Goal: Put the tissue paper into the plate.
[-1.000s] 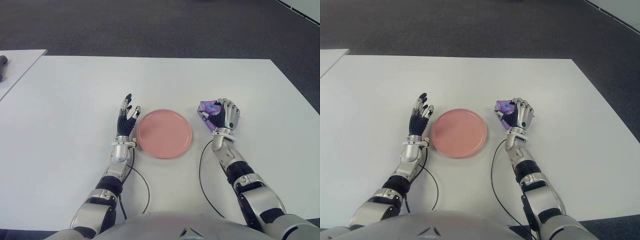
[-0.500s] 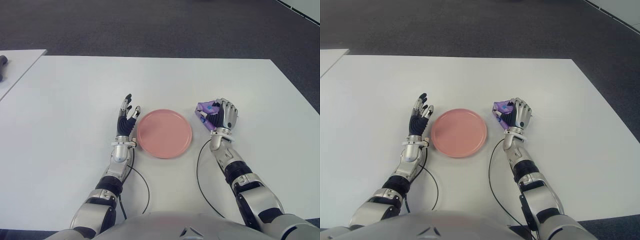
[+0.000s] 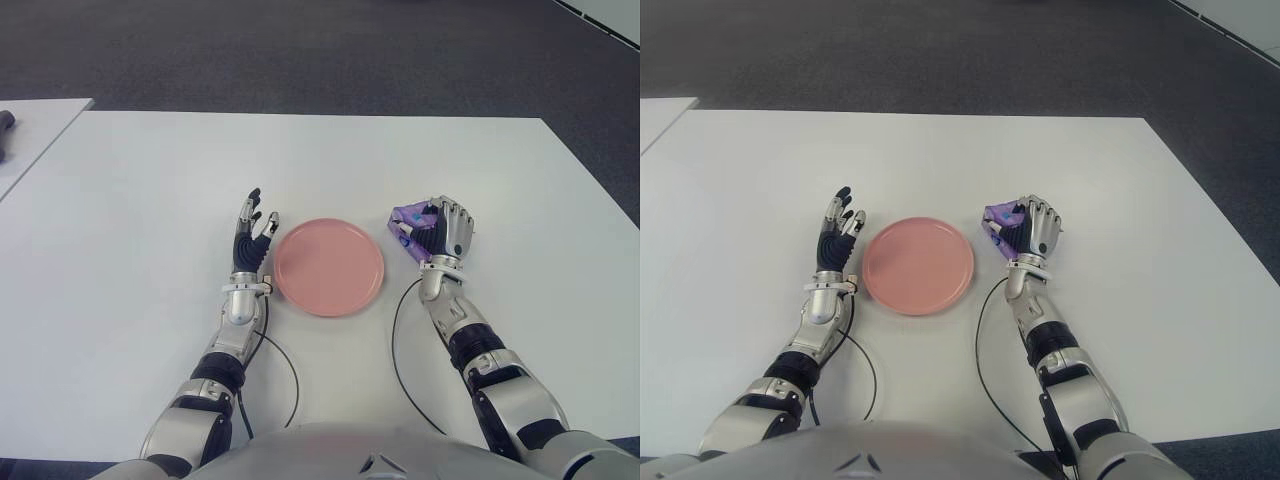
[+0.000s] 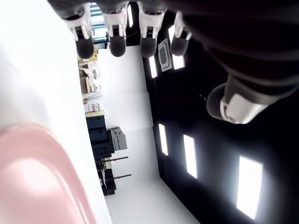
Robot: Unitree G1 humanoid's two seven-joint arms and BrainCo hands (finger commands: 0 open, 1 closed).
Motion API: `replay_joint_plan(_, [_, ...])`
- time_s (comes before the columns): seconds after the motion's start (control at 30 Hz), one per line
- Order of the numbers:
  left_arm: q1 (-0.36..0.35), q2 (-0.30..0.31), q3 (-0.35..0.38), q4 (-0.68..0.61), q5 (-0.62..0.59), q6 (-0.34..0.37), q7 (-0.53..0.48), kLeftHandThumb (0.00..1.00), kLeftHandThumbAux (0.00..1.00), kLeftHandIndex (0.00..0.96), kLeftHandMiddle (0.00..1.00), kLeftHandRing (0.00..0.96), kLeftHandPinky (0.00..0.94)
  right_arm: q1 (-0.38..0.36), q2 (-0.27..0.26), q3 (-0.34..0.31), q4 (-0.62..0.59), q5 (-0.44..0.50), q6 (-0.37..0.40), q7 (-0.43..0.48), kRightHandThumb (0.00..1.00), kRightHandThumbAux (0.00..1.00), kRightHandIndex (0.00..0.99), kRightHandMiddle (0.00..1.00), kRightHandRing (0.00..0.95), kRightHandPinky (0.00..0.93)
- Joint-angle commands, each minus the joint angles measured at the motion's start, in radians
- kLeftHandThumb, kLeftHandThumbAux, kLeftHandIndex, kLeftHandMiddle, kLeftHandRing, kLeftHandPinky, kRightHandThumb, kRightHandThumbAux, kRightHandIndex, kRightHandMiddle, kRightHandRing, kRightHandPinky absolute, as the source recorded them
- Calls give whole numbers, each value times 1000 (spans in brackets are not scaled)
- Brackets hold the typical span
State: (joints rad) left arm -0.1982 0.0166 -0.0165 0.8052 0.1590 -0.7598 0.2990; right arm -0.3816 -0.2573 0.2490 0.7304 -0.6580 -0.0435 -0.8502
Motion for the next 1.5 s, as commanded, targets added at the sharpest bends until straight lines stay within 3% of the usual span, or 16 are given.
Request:
replay_joint_plan(0.03, [94,3,-2,54,21,17,12,0,479,0,0,0,0,49,15,0,-1,21,13,36,1000,665,785,495,479,422])
replay_joint_plan(0.73, [87,-2,-4,54,10,31,-2,0,492,0,0,0,0,38,-38,-39,-164,-5,40,114,1000,666,767,494,478,421])
replay_joint_plan(1.17, [82,-1,-8,60,18,20,5,0,486,0,0,0,0,47,-64,-74,-536,-58,181,267,1000,665,760,504,478,421])
replay_joint_plan(1.5, [78,6,-14,72,27,-6,0,0,478,0,0,0,0,38,-67,-78,-657,-76,178,348,1000,660,725,553,539,426])
